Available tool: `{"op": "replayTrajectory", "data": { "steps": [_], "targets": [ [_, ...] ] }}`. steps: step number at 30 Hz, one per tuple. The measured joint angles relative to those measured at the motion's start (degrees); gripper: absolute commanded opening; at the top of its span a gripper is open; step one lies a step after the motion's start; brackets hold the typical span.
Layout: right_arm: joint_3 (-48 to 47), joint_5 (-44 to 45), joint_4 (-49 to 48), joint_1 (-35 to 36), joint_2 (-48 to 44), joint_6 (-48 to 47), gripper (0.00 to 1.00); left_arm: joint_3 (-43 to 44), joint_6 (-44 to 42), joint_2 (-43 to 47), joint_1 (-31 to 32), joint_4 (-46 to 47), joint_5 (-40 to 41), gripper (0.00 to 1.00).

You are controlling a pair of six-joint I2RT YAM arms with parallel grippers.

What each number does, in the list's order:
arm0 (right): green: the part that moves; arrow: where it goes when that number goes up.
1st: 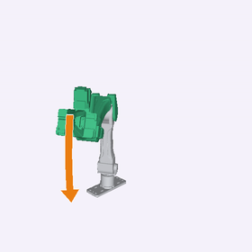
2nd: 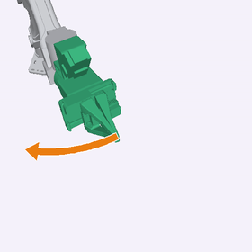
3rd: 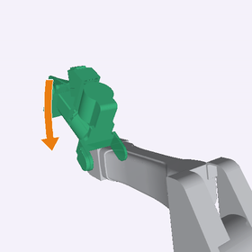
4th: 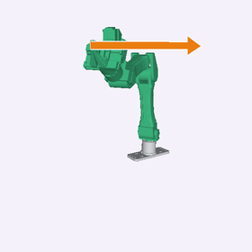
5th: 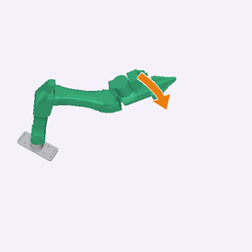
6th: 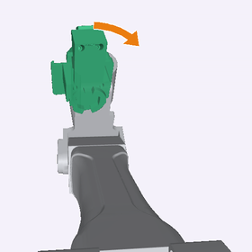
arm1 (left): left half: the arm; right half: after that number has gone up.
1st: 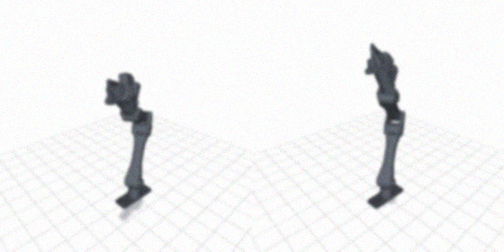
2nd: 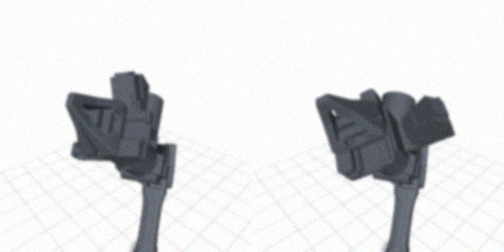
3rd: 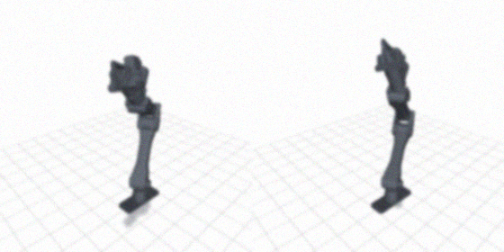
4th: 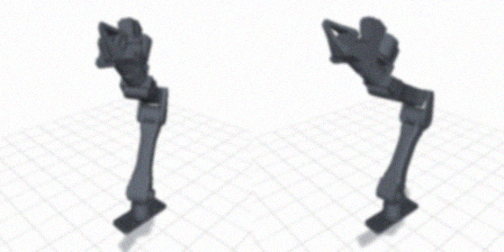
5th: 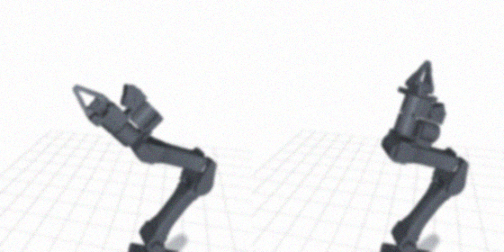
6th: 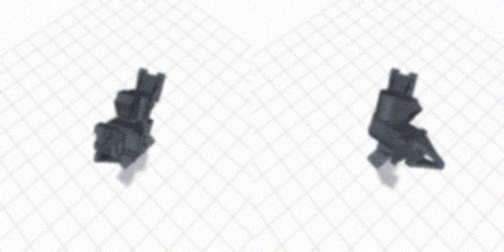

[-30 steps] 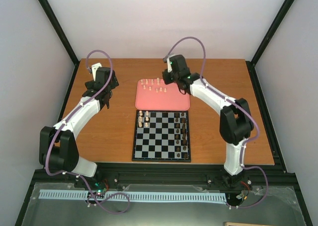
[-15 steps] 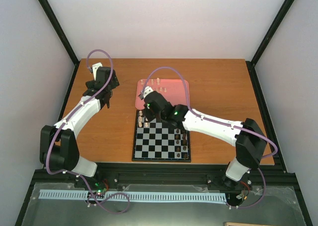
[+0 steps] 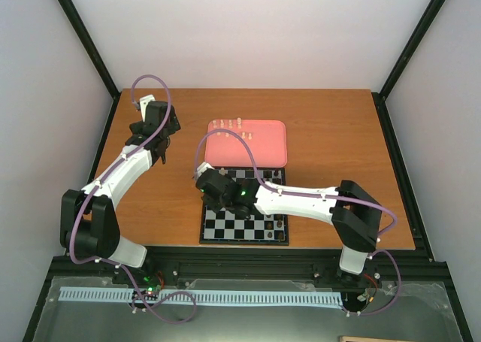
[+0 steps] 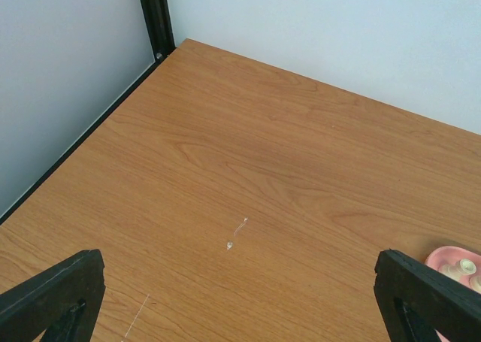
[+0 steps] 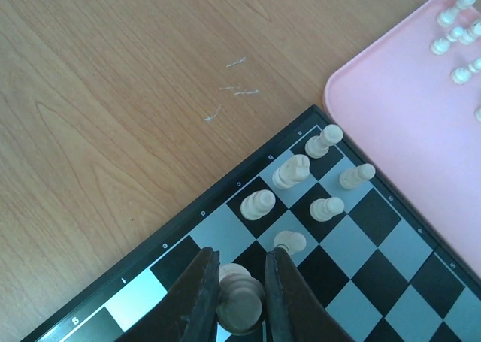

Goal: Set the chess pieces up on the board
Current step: Place the chess piece on the chessboard.

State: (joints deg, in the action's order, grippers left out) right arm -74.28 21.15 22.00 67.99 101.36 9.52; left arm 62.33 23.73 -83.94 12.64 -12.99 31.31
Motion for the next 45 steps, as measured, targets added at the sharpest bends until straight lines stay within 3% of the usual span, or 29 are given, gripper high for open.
{"op": "replayTrajectory", "data": {
  "steps": [20, 45],
  "targets": [
    [1.33, -8.17, -5.68, -2.01, 4.22, 1.03, 0.09, 0.00, 0.00, -0.17, 0.00, 0.02, 0.00, 1.00],
    [3.15, -7.87, -10.32, -3.91, 7.67, 1.03, 0.09, 0.24, -0.02, -1.09, 0.00, 0.00, 0.00, 1.00]
  ]
}}
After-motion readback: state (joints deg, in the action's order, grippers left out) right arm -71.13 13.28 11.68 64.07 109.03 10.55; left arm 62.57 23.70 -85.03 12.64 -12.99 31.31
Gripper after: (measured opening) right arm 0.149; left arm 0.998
